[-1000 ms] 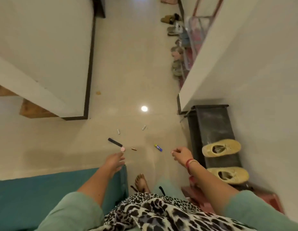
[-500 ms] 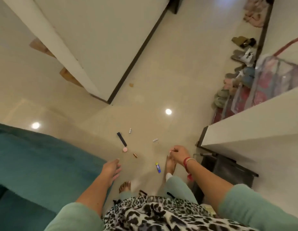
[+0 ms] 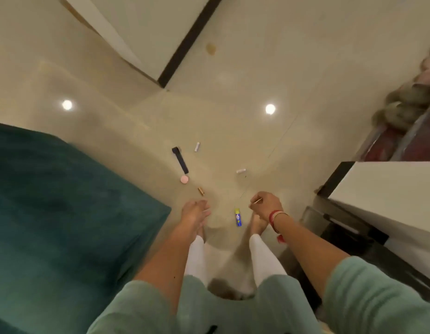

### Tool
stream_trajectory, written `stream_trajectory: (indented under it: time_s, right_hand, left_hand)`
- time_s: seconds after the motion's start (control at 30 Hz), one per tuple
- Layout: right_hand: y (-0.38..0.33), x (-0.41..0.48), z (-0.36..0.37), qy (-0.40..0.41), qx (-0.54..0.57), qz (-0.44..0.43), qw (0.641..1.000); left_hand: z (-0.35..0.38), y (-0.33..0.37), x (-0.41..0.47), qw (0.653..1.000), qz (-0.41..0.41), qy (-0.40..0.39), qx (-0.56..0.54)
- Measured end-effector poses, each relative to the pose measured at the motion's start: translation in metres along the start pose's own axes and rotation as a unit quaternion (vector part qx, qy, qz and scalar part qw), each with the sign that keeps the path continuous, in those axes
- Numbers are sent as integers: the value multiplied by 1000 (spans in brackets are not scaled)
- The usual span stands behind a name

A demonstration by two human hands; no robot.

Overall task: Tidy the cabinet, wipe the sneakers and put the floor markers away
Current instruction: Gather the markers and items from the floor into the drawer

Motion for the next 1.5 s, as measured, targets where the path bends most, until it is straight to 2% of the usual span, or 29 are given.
stream_trajectory:
  time_s: [0.1, 0.17, 0.23, 0.37, 0.47, 0.57, 0.7, 0.77, 0.83, 0.93, 1.0, 1.1, 1.27, 1.3, 1.37, 1.43, 1.5]
  right_hand:
    - [36, 95, 61, 20, -36, 58, 997]
    - [72, 160, 108, 77, -89, 74, 990]
    - [75, 169, 130, 122, -120, 86, 982]
    - [90, 223, 186, 38, -69, 85, 993]
    - [99, 252, 210, 87, -50, 88, 991]
    - [92, 266, 219, 115, -78, 41, 989]
    - [80, 269, 217, 121, -107, 0, 987]
    - [67, 258, 208, 117, -29, -1, 993]
    - [50, 243, 196, 101, 137, 20, 985]
    - [22, 212, 187, 15, 364, 36, 931]
    - [6, 193, 188, -55, 432, 24, 900]
    - [-16, 172, 189, -90, 371, -13, 924]
    - [-35, 179, 198, -102, 349, -52, 930]
    - [-36, 188, 194, -69, 342, -63, 935]
    - [-36, 214, 173, 66, 252, -103, 960]
    - [-34, 247, 148, 211, 60, -150, 964]
    - [-34, 281, 131, 281, -127, -156, 938]
  left_hand:
    - [13, -30, 62, 1000, -8, -14, 12]
    - [18, -58, 102, 999, -16, -35, 24]
    - [20, -88, 141, 997, -27, -58, 35]
    - [12, -148, 210, 994, -25, -32, 98]
    - [7, -176, 239, 994, -31, -27, 104]
    - [6, -182, 247, 995, -20, -15, 99]
    - [7, -173, 243, 995, -10, -47, 90]
    - [7, -165, 239, 996, -8, -56, 75]
    - [6, -154, 235, 997, -7, -43, 59]
    - [7, -140, 232, 1000, -17, 1, -17]
    - [13, -132, 233, 997, -27, -7, -70]
    - [24, -121, 238, 992, -7, -41, -122]
    - [34, -107, 263, 980, 37, 3, -193]
    - [34, -106, 269, 975, 27, 21, -218]
    - [29, -106, 281, 964, -3, 52, -260]
    - [22, -107, 290, 959, -18, 49, -279]
    - [14, -109, 298, 963, -26, 24, -268]
Point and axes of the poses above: each hand's wrist, its own x-axis towards the middle knuckle, its own z-axis out of the palm, y = z × x, the point moved 3 cm from there along x, towards the middle knuckle, and after that the axes turned 14 degrees about z, right-handed, at the moved point
